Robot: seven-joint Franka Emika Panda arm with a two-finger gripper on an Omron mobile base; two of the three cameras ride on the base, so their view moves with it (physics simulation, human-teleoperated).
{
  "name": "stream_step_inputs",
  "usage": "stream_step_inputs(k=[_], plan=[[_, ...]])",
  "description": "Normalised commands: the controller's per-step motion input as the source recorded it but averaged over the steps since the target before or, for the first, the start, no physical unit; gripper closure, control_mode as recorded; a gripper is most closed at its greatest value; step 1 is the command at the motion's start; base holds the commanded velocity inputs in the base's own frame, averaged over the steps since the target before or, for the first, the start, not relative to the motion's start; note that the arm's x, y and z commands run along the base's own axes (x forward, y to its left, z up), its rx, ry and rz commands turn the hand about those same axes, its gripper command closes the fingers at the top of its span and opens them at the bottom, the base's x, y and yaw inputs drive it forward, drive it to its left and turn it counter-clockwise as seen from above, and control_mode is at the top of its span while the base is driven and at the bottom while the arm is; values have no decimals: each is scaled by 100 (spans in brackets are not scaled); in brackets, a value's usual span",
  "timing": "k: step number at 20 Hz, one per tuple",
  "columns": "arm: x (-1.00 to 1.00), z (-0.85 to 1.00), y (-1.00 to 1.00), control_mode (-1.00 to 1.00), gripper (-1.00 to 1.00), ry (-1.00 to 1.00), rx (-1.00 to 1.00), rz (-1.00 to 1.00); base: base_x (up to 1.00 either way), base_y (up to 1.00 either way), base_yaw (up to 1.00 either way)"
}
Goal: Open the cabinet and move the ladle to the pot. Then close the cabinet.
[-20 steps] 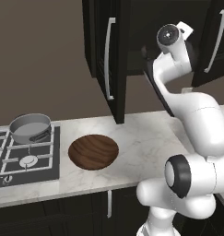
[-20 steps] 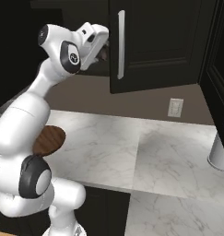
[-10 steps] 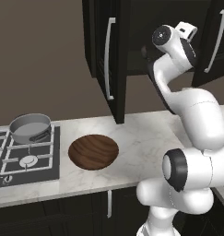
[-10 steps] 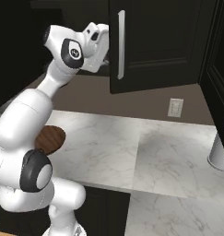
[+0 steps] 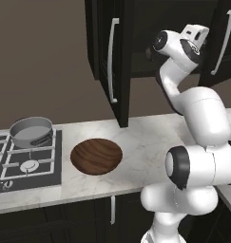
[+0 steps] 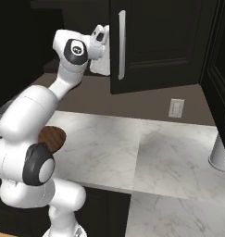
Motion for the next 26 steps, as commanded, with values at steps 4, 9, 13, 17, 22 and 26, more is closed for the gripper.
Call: stream_step_inputs(k=[4, 9, 13, 17, 22, 26], plan=[[-37, -1, -41, -100, -100, 2, -12, -17, 0, 0, 0], [-58, 0, -38, -100, -100, 0, -14, -14, 0, 0, 0], [-57, 0, -34, -100, -100, 0, -14, -13, 0, 0, 0], [-52, 0, -36, -100, -100, 0, -13, -12, 0, 0, 0], [-37, 0, -32, -100, -100, 0, -12, -11, 0, 0, 0], [-33, 0, -32, -100, -100, 0, -9, -9, 0, 0, 0]])
